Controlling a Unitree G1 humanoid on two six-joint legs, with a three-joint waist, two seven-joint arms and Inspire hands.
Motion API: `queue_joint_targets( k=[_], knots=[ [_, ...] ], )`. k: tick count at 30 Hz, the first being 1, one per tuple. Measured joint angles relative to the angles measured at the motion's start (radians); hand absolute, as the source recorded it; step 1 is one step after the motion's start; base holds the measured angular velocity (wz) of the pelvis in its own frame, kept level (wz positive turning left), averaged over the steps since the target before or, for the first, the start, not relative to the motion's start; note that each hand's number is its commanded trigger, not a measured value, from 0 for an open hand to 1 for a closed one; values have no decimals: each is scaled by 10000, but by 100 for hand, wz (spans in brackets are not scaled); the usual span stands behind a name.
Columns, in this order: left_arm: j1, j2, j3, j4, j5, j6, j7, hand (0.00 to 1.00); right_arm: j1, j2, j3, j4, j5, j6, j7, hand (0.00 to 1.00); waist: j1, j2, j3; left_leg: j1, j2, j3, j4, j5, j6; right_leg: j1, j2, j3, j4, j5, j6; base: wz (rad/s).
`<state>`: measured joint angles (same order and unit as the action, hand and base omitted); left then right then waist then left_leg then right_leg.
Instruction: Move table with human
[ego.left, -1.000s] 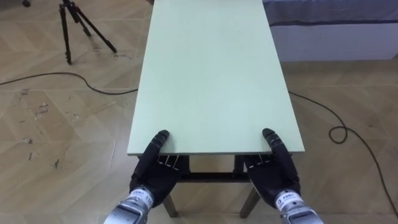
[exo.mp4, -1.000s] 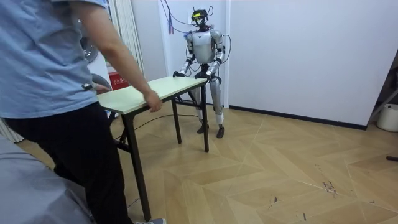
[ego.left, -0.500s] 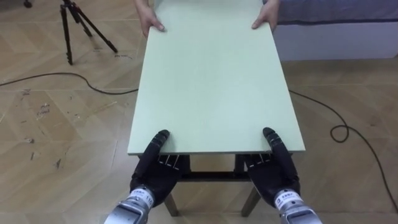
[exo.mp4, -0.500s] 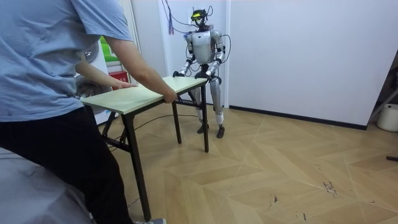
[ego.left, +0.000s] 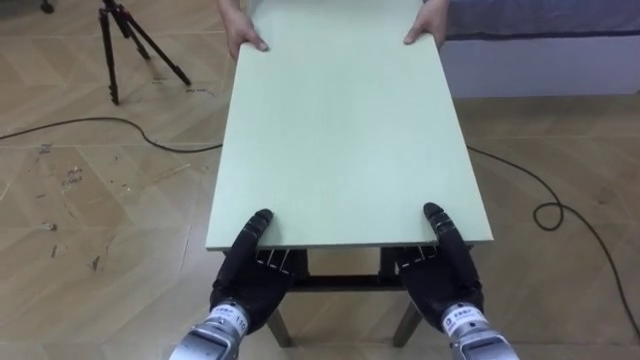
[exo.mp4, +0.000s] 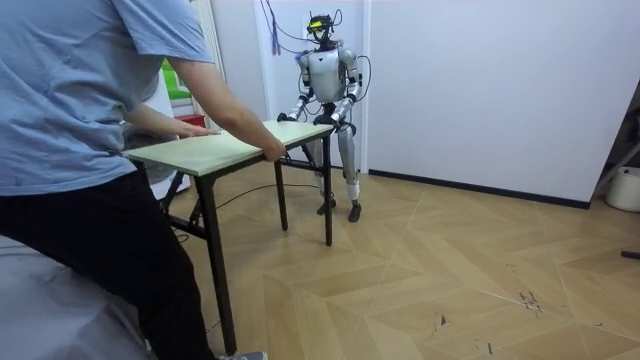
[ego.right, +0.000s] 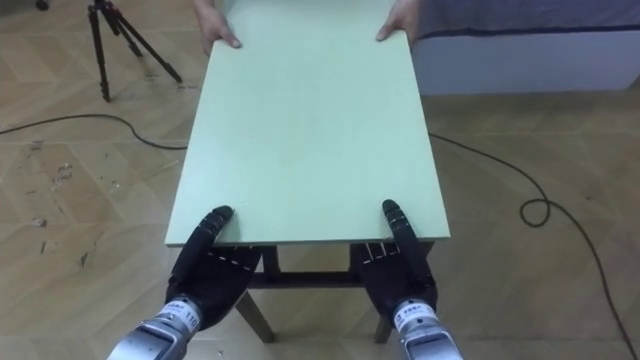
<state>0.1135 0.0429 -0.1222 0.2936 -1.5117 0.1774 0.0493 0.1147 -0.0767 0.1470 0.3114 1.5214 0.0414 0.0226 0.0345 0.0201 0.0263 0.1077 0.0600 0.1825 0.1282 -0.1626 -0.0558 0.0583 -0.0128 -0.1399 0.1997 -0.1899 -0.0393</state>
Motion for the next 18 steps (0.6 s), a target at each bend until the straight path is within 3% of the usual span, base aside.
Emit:
queue_joint_targets(
  k=[16,18],
  knots=[
    [3,29,45,-88,228,-483,-610,100,115,69,282,-539,-221,-163,571,100,-44,13,-58,-13,-7,221,6,0,0,-120,-25,-107,32,0,6,-4],
    [199,30,-22,-414,305,-578,-608,100,277,96,293,-799,-249,-209,571,100,-50,6,-132,-151,-4,230,20,0,0,-269,-25,-138,44,-1,8,0]
  ],
)
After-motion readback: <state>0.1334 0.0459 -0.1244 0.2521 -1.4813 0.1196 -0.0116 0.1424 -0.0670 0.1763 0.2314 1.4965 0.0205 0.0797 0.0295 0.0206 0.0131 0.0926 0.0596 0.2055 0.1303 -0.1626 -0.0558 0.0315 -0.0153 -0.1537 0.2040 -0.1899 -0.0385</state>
